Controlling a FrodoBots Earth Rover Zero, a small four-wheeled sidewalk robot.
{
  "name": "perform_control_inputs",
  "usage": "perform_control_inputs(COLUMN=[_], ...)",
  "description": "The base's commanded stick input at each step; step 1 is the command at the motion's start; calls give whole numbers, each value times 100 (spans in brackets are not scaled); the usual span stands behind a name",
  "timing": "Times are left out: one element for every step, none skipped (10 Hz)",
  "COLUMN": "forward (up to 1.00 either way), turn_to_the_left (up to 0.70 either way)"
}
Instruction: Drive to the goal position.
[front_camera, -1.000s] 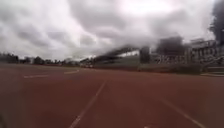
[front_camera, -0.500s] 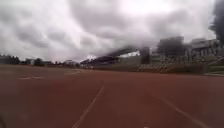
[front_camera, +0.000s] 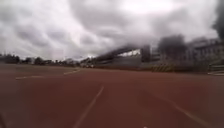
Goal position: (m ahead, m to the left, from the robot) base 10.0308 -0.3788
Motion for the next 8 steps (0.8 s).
perform_control_inputs(forward=[70, 70, 70, 70, 70, 70, 70, 70], turn_to_the_left=[0, 0, 0, 0, 0, 0, 0, 0])
